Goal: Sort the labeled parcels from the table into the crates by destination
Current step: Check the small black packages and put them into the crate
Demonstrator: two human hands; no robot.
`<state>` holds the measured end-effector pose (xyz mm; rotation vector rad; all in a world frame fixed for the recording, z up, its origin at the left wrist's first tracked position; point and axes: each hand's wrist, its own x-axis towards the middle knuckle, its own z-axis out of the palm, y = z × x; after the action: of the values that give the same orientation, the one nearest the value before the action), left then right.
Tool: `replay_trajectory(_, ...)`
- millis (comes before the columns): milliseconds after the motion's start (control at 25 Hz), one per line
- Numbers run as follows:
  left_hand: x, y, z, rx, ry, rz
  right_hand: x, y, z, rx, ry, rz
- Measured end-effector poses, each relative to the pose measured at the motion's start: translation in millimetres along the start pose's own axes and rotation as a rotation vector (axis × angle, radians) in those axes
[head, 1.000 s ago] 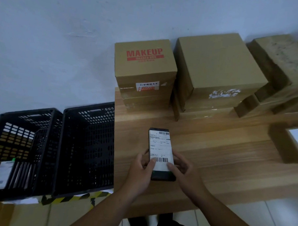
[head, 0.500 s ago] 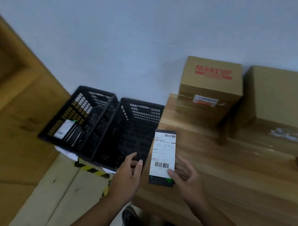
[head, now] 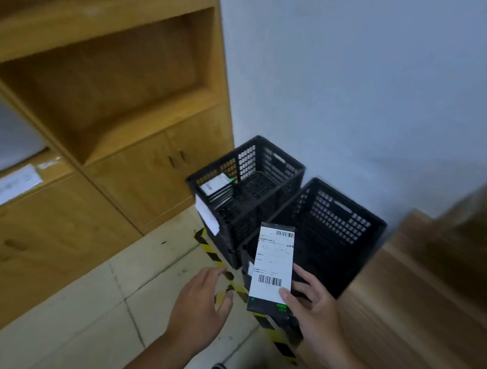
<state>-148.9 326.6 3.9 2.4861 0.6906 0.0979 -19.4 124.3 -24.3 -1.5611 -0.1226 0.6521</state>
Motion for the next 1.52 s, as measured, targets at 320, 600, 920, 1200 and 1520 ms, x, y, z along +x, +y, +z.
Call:
replay_trajectory(320, 4.4, -111.4, -58.8, -0.043, 0.186, -0.131, 43.8, -16.2, 140.3, -0.129, -0.142, -0.036)
replay_trajectory(600, -0.8, -174.1, -97.1, -0.078, 0.276, -0.261, 68.9, -36.0, 216.9, -0.215, -0.229, -0.037)
replay_trajectory(920, 11.2, -219.4, -119.5, -0.061, 0.316, -0.348, 109.7, -38.8, 284.6, -0.276, -0.365, 0.01)
replay_trajectory(1200, 88.5, -267.6, -144.6, 0.093, 0.3, -0.353, 183.7, -46.4, 340.1, -0.284, -0.425, 0.037)
replay_trajectory(1520, 225.1, -284.7, -186.3, 0.111, 0.269, -0.287, 295.1, -75.5, 386.2, -0.198, -0.35, 0.106)
